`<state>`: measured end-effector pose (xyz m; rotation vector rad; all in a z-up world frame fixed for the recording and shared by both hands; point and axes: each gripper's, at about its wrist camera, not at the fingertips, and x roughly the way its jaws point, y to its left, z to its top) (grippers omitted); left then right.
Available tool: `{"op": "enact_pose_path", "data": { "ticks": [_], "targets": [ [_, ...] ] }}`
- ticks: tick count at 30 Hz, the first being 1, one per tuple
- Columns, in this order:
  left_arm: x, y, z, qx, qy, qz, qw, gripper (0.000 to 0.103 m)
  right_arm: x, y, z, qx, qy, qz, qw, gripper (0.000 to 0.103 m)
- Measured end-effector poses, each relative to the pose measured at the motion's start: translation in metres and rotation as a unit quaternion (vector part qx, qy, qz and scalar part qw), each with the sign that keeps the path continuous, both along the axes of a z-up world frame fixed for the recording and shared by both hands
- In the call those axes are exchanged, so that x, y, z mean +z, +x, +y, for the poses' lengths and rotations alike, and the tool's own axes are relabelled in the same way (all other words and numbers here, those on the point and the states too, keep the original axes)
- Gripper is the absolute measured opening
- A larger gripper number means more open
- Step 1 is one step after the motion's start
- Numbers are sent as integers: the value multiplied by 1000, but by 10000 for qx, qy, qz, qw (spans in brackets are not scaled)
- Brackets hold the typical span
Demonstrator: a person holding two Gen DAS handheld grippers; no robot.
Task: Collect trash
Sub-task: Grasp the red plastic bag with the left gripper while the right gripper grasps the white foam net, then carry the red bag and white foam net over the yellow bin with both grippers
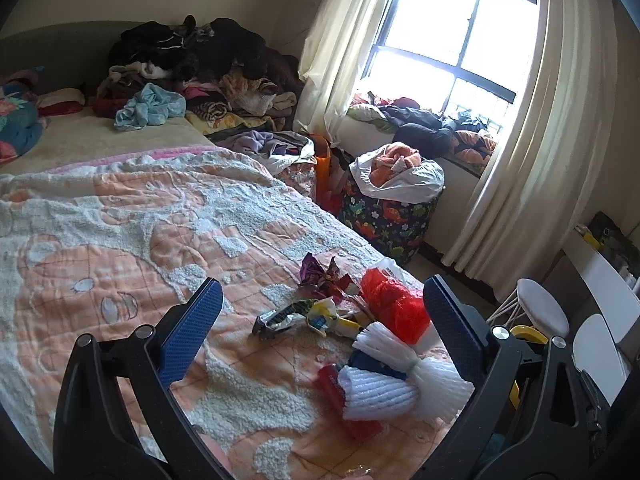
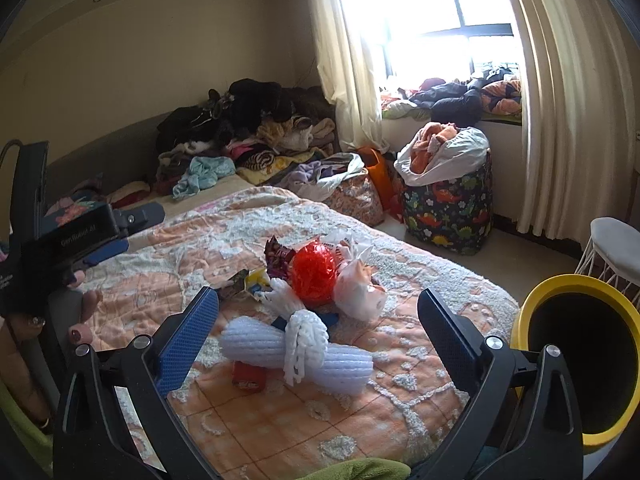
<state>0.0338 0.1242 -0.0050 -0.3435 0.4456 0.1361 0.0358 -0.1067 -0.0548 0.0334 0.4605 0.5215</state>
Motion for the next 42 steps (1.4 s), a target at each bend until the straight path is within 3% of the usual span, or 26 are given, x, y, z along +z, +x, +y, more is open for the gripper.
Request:
{"op": "enact_pose_path", "data": {
  "ticks": [6, 13, 16, 18, 22, 29, 30, 32, 34, 42],
  "targets": [
    [-3, 36, -5, -385, -63, 250, 9989, 92, -14, 22, 10, 175, -108, 370, 9991, 97],
    [-19, 90, -36, -1068, -84, 749, 9914, 92, -32, 39, 0, 187, -2, 862, 9961, 97],
    [-27, 107, -48, -1282, -113, 930, 9873, 92, -38, 44, 1, 245, -9, 996, 9947, 94],
    [-32, 117, -55, -1390, -95, 1049, 9847, 91, -43, 49, 3, 298, -70, 1081, 9937, 87],
    [-43, 132, -63, -1598, -168, 1309, 9783, 80, -51, 56, 14, 501, -182, 1239, 9909, 74],
    [-64, 145, -72, -1775, -179, 1761, 9681, 46, -59, 57, 19, 757, -139, 1412, 9870, 19],
    [-67, 146, -72, -1795, -203, 1788, 9672, 43, -59, 55, 18, 797, -121, 1393, 9870, 19],
    [-68, 146, -73, -1813, -213, 1798, 9666, 23, -58, 52, 17, 887, -82, 1324, 9872, 17],
    [-66, 142, -75, -1785, -192, 1739, 9683, 15, -55, 47, 15, 907, -70, 1210, 9885, 17],
    [-19, 111, -69, -1588, -240, 843, 9834, 8, -36, 34, -5, 817, 158, 794, 9934, 16]
  ]
}}
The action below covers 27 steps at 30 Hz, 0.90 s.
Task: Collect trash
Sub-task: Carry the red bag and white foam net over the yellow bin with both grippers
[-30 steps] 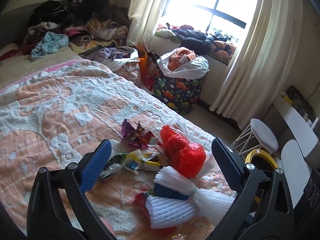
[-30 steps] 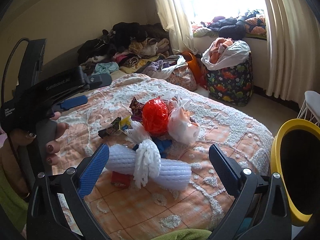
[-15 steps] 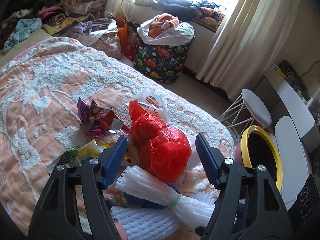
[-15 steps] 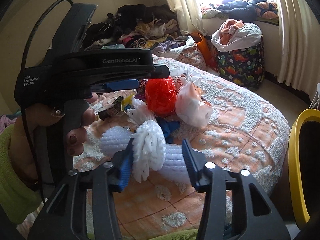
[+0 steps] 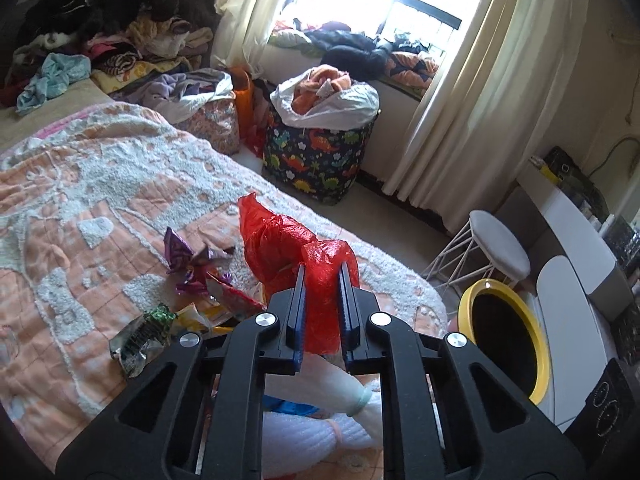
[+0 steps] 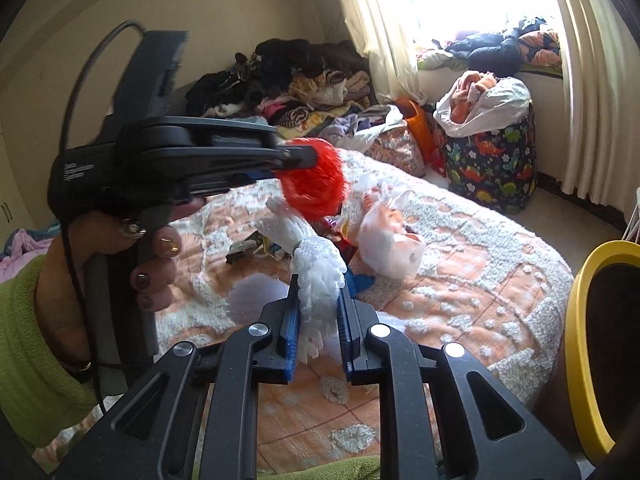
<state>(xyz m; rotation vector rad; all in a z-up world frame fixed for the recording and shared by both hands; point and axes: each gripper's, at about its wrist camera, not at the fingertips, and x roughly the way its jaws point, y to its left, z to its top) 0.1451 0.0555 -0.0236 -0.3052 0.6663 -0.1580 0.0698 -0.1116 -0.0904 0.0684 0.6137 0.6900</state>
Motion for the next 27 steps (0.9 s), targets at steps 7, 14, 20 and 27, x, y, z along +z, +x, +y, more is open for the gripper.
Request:
{"op": "enact_pose_path", "data": {
  "ticks": [7, 14, 20, 27],
  "targets": [
    [35, -17, 1, 63, -110, -516, 9986, 6, 17, -7, -24, -191, 142, -186, 9995, 16],
    [53, -33, -7, 5, -240, -845, 9961, 5, 30, -8, -48, -473, 169, -310, 9983, 16],
    [63, -39, -19, -139, -274, -1003, 9945, 5, 37, -12, -79, -894, 223, -336, 9952, 16],
    [62, -41, -38, -382, -245, -988, 9941, 5, 46, -15, -109, -1260, 288, -402, 9908, 16]
  ]
}}
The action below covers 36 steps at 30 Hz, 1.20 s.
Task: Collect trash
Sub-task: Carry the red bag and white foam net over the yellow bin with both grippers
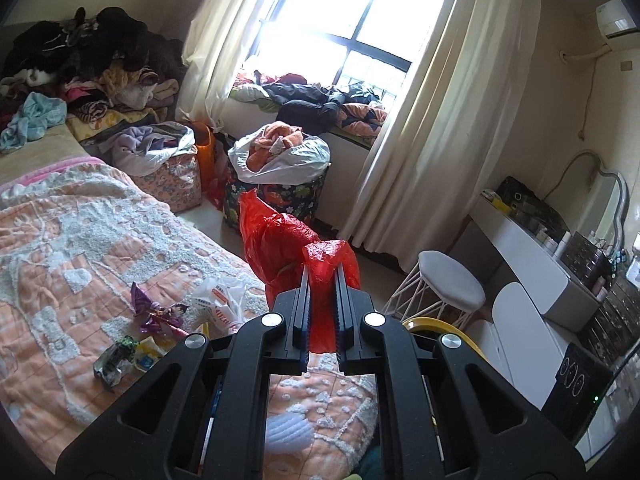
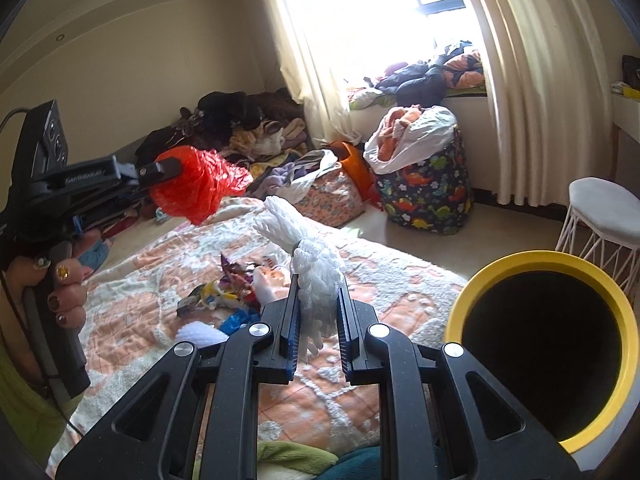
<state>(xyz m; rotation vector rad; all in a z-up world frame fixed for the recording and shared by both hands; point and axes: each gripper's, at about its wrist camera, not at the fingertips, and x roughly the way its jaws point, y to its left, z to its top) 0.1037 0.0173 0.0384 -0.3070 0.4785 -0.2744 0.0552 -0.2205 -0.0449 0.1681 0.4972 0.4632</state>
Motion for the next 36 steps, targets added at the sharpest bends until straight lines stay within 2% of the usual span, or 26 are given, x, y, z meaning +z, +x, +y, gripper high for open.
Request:
{"op": "enact_pose_path", "data": {
  "ticks": [15, 29, 36],
  "targets": [
    [-5, -2, -58, -642, 119, 4, 9979, 5, 22, -5, -54, -716, 59, -136, 9973, 16],
    [-10, -6, -111, -1217, 212, -3, 9923, 5, 21, -3, -107, -1447, 283, -96, 9890, 16],
    [-22, -3, -137, -1521, 112, 119, 9882, 5, 13, 1, -130, -1750, 380, -11, 9838, 16]
  ]
}}
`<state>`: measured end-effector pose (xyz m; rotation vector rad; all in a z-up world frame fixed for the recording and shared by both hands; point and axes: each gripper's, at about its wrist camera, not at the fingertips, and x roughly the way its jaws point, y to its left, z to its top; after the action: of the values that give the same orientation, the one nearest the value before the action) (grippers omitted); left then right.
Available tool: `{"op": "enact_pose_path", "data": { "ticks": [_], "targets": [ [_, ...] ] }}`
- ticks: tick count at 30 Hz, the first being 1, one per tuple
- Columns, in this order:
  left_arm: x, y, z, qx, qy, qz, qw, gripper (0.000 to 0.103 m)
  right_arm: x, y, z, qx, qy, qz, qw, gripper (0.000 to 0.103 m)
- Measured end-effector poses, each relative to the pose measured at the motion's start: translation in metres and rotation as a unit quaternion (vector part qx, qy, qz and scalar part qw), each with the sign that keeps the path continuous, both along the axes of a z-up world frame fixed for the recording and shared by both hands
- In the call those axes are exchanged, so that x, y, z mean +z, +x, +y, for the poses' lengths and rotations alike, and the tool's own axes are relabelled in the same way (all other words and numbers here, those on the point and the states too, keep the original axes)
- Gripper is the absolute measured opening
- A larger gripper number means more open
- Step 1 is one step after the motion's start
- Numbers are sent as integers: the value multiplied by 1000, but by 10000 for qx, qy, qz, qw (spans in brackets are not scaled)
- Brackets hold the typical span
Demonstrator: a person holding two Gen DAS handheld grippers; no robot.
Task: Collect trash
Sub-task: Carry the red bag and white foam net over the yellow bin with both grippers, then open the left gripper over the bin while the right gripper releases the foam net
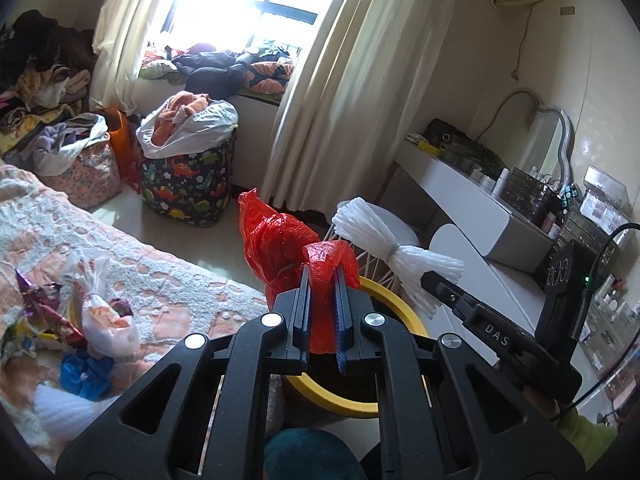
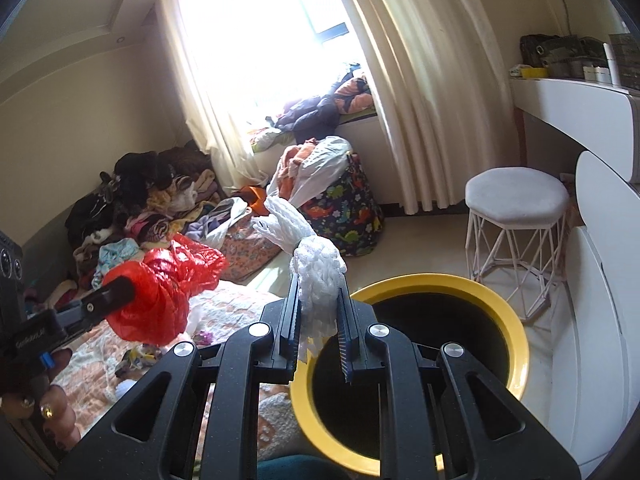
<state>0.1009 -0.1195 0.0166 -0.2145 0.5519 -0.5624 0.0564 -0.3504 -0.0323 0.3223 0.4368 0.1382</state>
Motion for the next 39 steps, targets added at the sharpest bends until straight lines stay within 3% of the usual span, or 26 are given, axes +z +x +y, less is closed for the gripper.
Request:
{"op": "enact_pose_path", "data": {
  "ticks": [9, 22, 33, 34, 36, 37, 38, 39],
  "targets": [
    [-19, 3, -39, -457, 176, 87, 9988, 5, -21, 5, -31, -492, 196, 311, 9981, 16],
    [-65, 25, -83, -929, 504, 470, 9933, 5, -60, 22, -63, -1019, 535, 1202, 9861, 16],
    [-110, 48, -104, -1115, 817, 944, 9859, 6, -80, 35, -70, -929, 660, 1609, 9804, 18],
    [-113, 49, -104, -1086, 858, 969, 9856, 7, -82, 36, -71, -914, 673, 1642, 9799, 19],
    [-117, 49, -102, -998, 858, 991, 9863, 26, -82, 37, -70, -966, 667, 1632, 9796, 22],
    [-118, 48, -99, -913, 857, 991, 9872, 48, -82, 37, -71, -1001, 658, 1629, 9793, 30],
    [-117, 48, -98, -868, 839, 990, 9877, 56, -82, 37, -73, -1051, 653, 1607, 9792, 37],
    [-116, 46, -95, -842, 792, 966, 9886, 57, -82, 36, -74, -1096, 657, 1572, 9793, 40]
  ]
}}
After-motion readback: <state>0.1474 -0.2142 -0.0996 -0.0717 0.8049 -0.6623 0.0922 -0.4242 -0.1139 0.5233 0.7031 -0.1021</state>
